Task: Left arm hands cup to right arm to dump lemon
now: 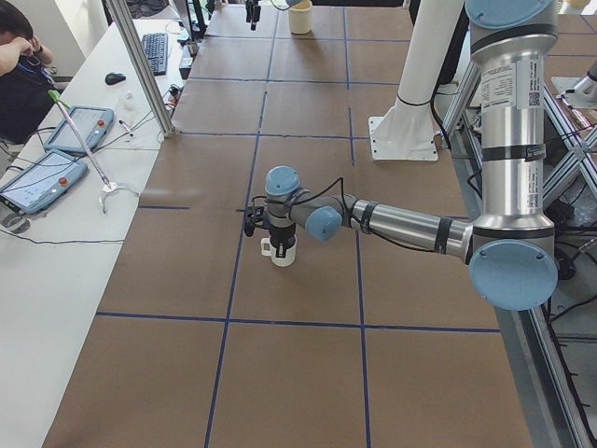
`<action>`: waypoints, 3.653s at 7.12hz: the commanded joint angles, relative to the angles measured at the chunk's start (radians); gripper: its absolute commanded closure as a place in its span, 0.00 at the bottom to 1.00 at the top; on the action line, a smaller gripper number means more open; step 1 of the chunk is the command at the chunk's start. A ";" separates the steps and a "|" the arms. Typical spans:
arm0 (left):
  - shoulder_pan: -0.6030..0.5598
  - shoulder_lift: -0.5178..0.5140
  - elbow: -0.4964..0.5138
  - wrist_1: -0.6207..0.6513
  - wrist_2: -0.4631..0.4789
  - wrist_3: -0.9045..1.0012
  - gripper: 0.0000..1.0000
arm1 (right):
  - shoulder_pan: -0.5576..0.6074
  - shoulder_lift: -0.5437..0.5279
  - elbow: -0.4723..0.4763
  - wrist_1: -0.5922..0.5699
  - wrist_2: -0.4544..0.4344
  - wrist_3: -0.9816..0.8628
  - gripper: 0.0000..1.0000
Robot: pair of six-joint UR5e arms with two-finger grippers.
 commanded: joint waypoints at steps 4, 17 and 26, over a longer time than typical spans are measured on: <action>0.001 -0.031 0.069 -0.090 -0.044 0.010 0.20 | -0.001 -0.013 0.012 0.002 -0.001 -0.001 0.00; -0.507 0.014 0.078 0.476 -0.167 0.926 0.00 | 0.327 -0.356 0.082 -0.543 0.000 -0.704 0.00; -0.507 0.045 0.079 0.467 -0.158 0.924 0.00 | 0.370 -0.541 0.118 -0.419 -0.012 -0.706 0.00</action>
